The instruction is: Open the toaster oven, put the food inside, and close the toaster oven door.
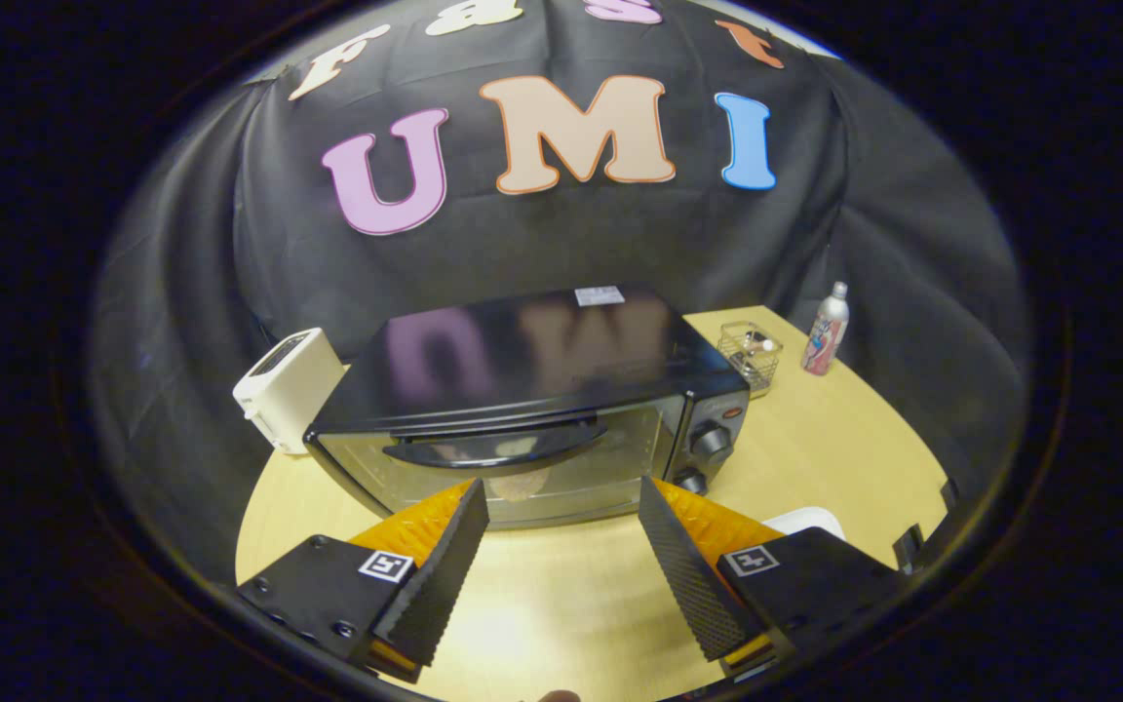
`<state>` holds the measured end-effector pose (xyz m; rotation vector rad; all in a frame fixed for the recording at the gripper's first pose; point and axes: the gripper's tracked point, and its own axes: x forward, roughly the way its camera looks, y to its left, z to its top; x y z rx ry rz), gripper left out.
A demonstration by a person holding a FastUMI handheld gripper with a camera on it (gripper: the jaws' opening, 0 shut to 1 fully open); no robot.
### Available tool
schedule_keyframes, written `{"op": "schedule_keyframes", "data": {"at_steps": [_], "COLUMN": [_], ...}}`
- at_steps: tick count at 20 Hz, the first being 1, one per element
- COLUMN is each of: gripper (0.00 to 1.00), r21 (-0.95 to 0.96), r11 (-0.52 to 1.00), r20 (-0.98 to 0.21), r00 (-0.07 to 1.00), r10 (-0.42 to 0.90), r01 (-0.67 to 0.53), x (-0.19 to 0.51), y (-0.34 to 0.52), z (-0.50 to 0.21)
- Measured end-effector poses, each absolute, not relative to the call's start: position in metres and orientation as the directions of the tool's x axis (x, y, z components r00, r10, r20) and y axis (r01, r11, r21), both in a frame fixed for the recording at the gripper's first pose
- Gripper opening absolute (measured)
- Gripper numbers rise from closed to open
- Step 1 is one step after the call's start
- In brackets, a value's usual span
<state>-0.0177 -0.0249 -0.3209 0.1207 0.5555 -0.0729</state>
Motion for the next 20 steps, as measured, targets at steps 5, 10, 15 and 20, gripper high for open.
{"op": "schedule_keyframes", "data": {"at_steps": [5, 10, 15, 20], "gripper": [0.99, 0.99, 0.99, 0.99], "r21": [0.054, 0.041, 0.012, 0.036], "r11": [0.994, 0.993, 0.991, 0.989], "r20": [-0.456, -0.34, -0.226, -0.146], "r00": [0.888, 0.936, 0.966, 0.98], "r10": [-0.064, -0.091, -0.127, -0.138], "r01": [0.099, 0.112, 0.133, 0.145], "x": [-0.01, -0.002, 0.001, 0.004], "y": [-0.037, -0.049, -0.065, -0.073], "z": [-0.271, -0.201, -0.132, -0.081]}}
